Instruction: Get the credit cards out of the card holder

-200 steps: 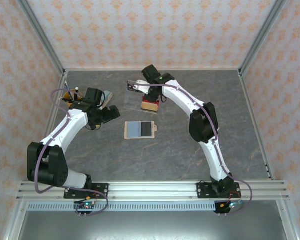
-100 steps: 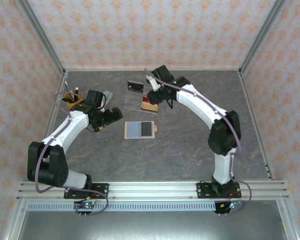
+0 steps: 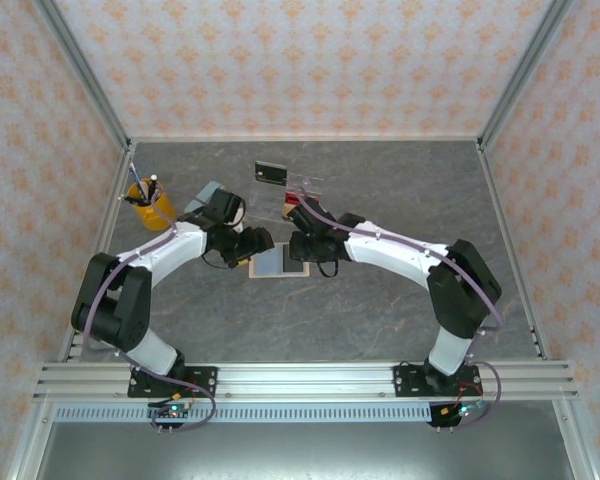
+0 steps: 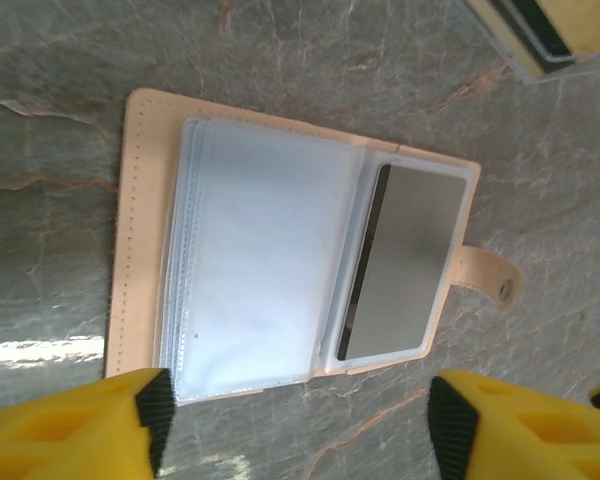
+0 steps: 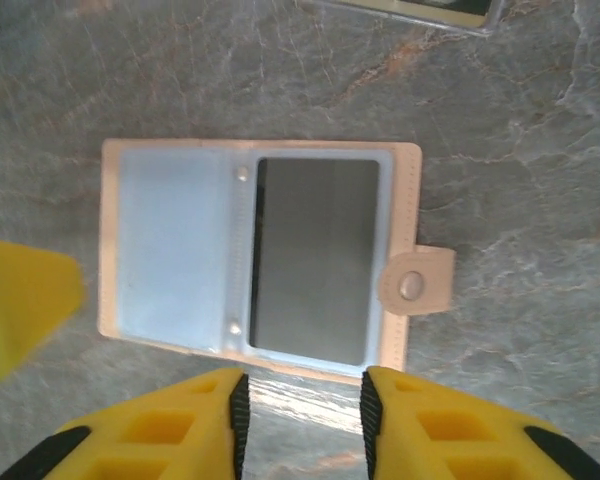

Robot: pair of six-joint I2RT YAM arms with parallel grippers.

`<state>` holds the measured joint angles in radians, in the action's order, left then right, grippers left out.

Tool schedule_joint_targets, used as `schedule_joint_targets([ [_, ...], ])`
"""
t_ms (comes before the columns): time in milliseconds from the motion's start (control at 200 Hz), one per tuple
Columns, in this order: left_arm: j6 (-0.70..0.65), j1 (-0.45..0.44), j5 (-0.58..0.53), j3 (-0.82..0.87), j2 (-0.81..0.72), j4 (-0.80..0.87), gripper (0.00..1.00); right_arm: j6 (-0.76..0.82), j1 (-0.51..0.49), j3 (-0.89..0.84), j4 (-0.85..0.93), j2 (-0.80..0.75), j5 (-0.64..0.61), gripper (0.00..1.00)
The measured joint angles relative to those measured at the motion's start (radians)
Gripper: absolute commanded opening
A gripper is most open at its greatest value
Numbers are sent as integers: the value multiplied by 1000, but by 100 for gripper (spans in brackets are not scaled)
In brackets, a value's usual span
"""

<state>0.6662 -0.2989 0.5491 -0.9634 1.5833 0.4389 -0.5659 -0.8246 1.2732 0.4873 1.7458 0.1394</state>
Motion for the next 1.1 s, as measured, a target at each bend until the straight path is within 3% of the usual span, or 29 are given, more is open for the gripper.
schedule_joint_targets([
  [270, 44, -25, 39, 0, 51, -62, 37, -79, -2, 56, -17, 151, -48, 13],
  [666, 63, -61, 95, -31, 140, -111, 24, -92, 3, 98, -14, 215, -77, 23],
  [1101, 69, -68, 120, -102, 230, -129, 19, -109, 33, 47, -54, 216, -53, 19],
])
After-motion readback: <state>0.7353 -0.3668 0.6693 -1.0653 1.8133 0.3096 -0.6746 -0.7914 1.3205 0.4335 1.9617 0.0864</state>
